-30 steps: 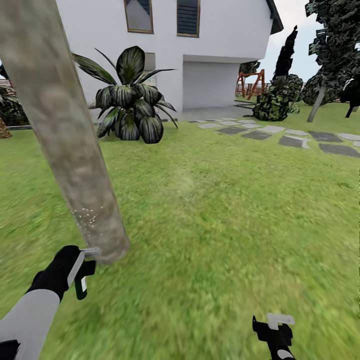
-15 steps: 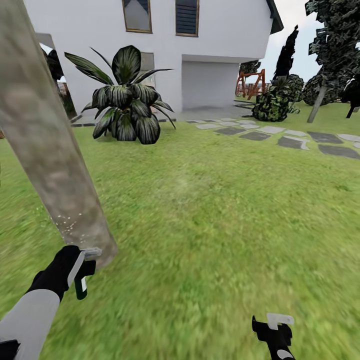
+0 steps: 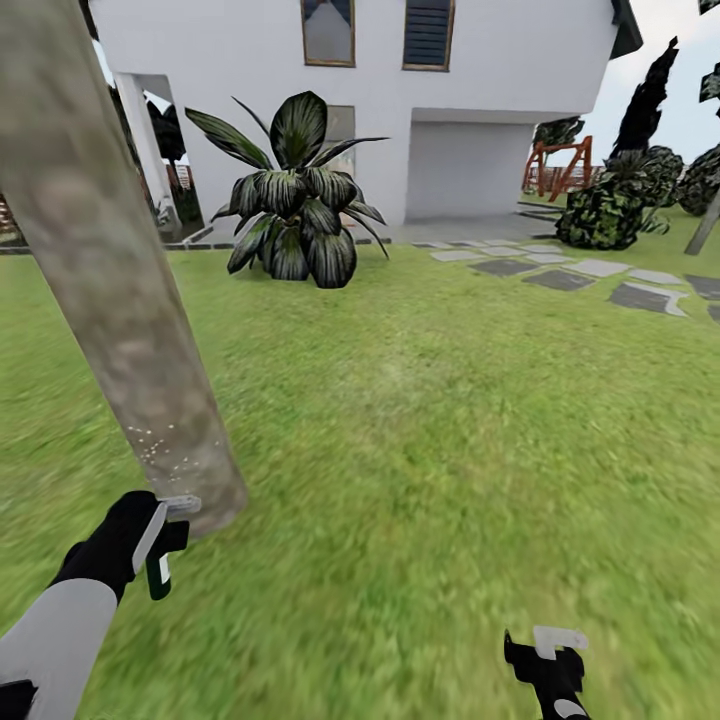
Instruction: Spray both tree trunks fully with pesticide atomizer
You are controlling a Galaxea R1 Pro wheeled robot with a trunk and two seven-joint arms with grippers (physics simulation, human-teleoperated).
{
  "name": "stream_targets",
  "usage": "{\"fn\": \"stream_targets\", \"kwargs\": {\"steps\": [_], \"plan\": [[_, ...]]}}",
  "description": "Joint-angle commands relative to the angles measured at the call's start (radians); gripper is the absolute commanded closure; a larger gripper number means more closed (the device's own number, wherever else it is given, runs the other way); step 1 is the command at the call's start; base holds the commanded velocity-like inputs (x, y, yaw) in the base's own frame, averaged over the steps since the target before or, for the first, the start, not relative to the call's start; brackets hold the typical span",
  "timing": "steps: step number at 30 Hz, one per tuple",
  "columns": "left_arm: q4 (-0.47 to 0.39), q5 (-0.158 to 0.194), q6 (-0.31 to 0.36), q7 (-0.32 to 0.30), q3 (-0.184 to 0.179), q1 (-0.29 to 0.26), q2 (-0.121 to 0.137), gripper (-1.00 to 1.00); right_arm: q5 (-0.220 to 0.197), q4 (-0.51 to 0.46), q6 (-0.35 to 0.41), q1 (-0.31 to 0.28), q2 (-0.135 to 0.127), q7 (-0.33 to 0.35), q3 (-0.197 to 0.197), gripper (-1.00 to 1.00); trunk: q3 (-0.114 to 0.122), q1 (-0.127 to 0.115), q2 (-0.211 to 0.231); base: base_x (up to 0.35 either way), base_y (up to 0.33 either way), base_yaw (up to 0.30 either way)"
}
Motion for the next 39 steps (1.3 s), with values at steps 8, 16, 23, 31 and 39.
{"fn": "stream_targets", "kwargs": {"steps": [8,16,23,31,39], "plan": [[-0.001,-0.001,0.004,0.004,0.000,-0.001,-0.005,1.00,-0.008,0.000,-0.002,0.000,0.000,-0.003,0.009,-1.00,-0.001,0.000,0.000,0.150,-0.250,0.276],[0.000,-0.001,0.004,0.005,0.000,-0.001,-0.010,1.00,-0.008,0.000,-0.002,0.000,0.000,-0.003,0.009,-1.00,-0.001,0.000,0.000,0.110,-0.252,0.047],[0.000,-0.001,0.004,0.005,0.000,-0.001,-0.010,1.00,-0.008,0.000,-0.002,0.000,0.000,-0.003,0.009,-1.00,-0.001,0.000,0.000,0.096,-0.256,0.009],[0.000,-0.001,0.004,0.005,0.000,-0.001,-0.008,1.00,-0.008,0.000,-0.002,0.000,0.000,-0.003,0.009,-1.00,-0.001,0.000,0.000,0.096,-0.256,0.239],[0.000,-0.002,0.003,0.008,0.001,-0.001,-0.008,1.00,-0.008,0.000,-0.002,0.000,0.000,-0.003,0.009,-1.00,-0.001,0.000,0.000,0.140,-0.255,0.277]]}}
